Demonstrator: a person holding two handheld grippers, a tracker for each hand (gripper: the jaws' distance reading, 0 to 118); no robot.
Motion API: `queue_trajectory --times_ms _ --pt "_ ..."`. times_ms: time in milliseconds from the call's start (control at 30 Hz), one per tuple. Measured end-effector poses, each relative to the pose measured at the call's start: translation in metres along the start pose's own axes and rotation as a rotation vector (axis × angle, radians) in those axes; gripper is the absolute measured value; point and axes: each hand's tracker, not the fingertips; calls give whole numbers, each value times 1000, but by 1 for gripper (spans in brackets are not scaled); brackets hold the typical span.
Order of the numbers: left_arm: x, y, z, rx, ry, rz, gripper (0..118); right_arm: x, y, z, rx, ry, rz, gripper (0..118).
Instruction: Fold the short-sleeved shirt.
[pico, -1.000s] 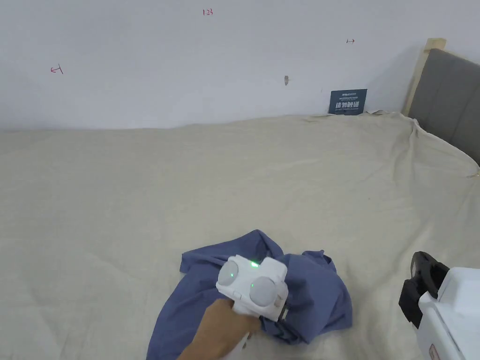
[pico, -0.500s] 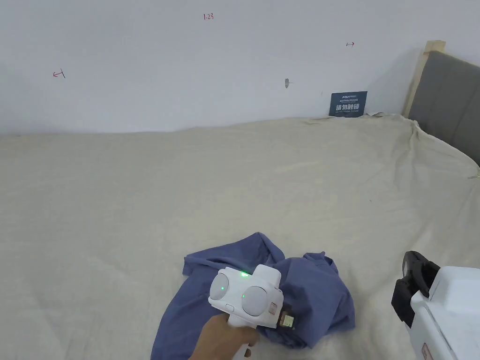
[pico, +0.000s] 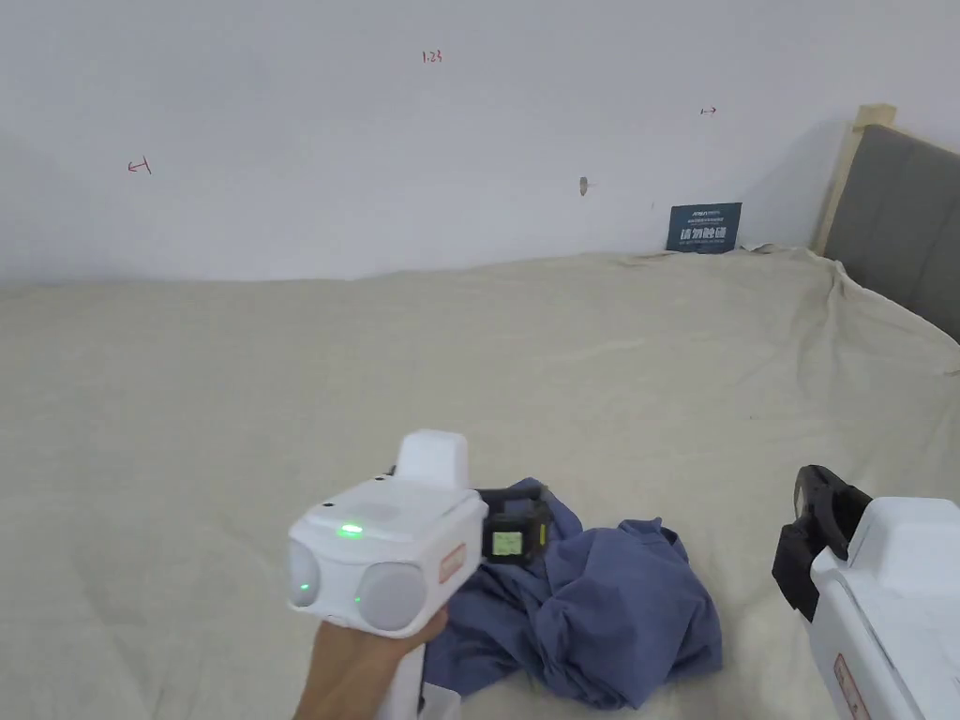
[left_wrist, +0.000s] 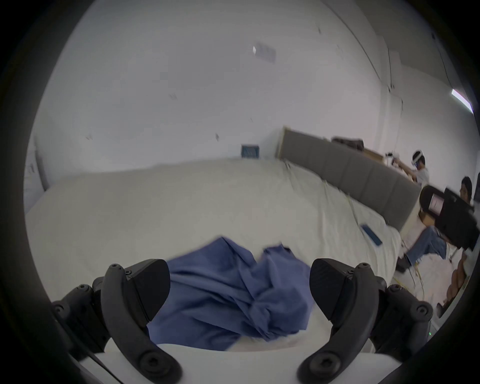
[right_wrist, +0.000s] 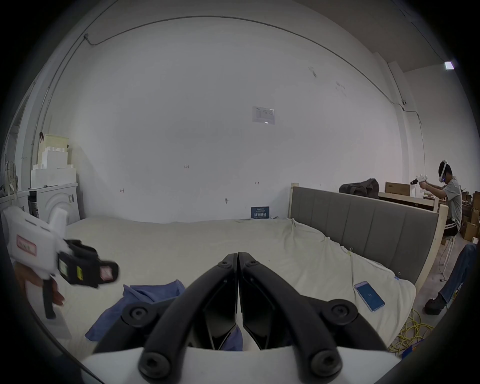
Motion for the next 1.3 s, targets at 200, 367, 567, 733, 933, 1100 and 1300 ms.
queue_trajectory --times_ms 200,367,567,733,933,1100,1300 --pt "-56 6 50 170 194 -1 112 -10 10 -3 33 24 19 0" --pt "-95 -7 82 301 346 4 112 -16 12 -5 44 41 21 0" --pt "-117 -26 114 378 475 -42 107 -24 12 -7 47 58 19 0" --pt "-124 -36 125 355 501 -62 41 -29 11 -7 48 68 17 0" --pt "-122 -45 131 317 485 -48 0 -30 10 -7 43 74 18 0" --pt "-115 -48 131 314 486 -71 0 -32 9 -6 38 75 18 0" --pt "-111 -46 129 301 498 -97 0 -33 10 -5 41 80 16 0"
